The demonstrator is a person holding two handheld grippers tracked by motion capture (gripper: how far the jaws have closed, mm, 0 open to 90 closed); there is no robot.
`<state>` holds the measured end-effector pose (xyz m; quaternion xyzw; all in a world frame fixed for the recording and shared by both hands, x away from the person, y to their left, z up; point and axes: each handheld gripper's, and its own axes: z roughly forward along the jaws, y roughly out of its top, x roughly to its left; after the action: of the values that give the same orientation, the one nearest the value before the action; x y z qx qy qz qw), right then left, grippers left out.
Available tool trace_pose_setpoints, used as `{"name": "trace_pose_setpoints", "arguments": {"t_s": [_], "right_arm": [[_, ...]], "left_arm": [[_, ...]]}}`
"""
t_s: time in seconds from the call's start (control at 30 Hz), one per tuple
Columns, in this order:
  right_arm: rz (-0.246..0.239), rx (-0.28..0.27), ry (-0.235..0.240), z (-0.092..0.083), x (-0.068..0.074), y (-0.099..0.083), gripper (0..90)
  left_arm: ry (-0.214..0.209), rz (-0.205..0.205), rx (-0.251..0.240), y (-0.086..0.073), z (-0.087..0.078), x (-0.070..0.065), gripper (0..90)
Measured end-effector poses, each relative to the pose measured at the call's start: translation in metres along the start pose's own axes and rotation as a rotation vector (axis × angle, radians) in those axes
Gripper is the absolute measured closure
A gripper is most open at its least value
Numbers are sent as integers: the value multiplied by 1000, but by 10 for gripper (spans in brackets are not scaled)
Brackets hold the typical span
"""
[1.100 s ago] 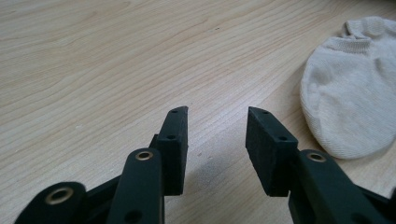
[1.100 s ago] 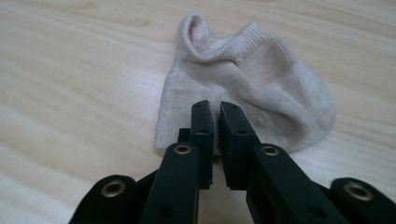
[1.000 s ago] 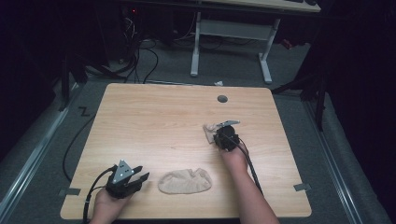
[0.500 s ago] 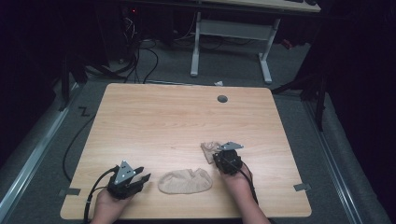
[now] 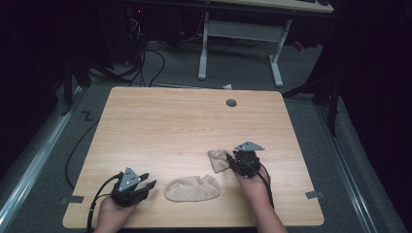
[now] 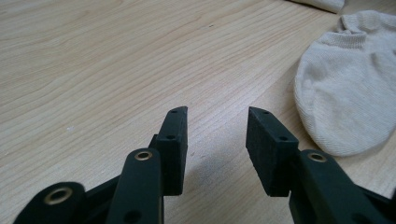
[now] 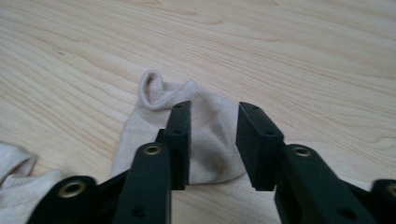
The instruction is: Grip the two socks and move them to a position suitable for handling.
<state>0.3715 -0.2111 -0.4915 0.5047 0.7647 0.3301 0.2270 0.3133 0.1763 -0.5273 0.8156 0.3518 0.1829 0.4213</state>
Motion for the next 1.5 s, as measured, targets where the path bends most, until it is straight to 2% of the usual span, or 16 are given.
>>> {"name": "trace_pose_setpoints", "arguments": {"t_s": [0.07, 0.17, 0.27, 0.33, 0.4, 0.6, 0.7, 0.8, 1.17, 1.5], "right_arm": [[10, 40, -3, 9, -4, -2, 614], [13, 63, 0, 13, -6, -5, 608], [8, 82, -1, 18, -8, -8, 660], [9, 90, 5, 18, -7, -9, 751], [-9, 77, -1, 15, -5, -7, 854], [-32, 30, -5, 4, 1, 3, 862], [-37, -18, 9, -7, 6, 15, 865], [-41, -35, 17, -11, 9, 21, 867], [-85, -126, 66, -27, 35, 59, 870], [-114, -181, 114, -33, 59, 83, 869]], "left_arm": [[0, 0, 0, 0, 0, 0, 591], [1, -1, 1, 0, 0, 0, 591], [1, -7, -8, 0, -1, 0, 591], [0, -9, -8, 0, -2, 1, 591], [-1, -9, -7, 0, -2, 1, 591], [-3, -13, -5, 0, -1, 1, 591], [-2, -14, -5, 0, -1, 1, 591], [-1, -15, -8, 0, -1, 2, 591], [1, -14, -17, 0, -5, 3, 571], [-10, -21, -19, 1, -5, 4, 569]]}}
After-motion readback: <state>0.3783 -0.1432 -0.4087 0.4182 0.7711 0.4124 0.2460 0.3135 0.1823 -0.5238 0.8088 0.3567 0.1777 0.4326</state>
